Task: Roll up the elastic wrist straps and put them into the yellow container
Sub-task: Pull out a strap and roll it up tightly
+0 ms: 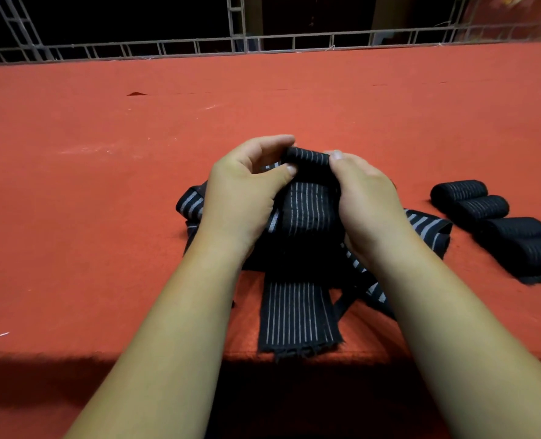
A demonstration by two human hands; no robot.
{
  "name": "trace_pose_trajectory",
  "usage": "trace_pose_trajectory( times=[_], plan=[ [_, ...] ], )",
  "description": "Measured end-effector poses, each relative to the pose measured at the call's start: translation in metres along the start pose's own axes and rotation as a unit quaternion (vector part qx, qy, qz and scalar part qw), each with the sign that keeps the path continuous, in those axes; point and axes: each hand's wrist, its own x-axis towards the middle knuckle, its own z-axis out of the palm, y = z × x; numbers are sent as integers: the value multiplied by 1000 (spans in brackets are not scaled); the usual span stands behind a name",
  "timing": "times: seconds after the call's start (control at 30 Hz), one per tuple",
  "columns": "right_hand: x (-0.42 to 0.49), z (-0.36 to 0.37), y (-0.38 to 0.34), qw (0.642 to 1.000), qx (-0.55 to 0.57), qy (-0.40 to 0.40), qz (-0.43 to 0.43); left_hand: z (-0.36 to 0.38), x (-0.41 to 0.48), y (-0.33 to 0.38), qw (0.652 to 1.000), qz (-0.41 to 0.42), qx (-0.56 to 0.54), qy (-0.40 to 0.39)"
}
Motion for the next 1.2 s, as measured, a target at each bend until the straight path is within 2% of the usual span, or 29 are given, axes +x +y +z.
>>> trace_pose_trajectory(
  times=[0.17, 0.4, 0.53, 0.73, 0.93, 1.07, 1.2],
  plan=[
    [-5, 3, -4, 1000, 8, 19, 1, 8, -2, 1, 998, -24, 57, 30],
    [-10, 0, -3, 1000, -10, 15, -23, 17, -6, 11, 990, -74, 122, -12],
    [-9, -2, -1, 999, -32, 7, -33, 14, -8, 9, 988, -33, 144, -33],
    [-11, 2, -8, 999, -42, 0, -33, 7, -3, 4, 998, -10, 63, 8],
    [-14, 1, -14, 996, -83, -21, 14, 2, -5, 5, 1000, 6, 22, -9],
    [-11, 3, -10, 999, -23, -21, 31, 2, -5, 5, 999, -4, 4, -37],
    [-7, 5, -6, 999, 34, 22, 8, 4, -2, 5, 999, -27, 8, -24]
  ],
)
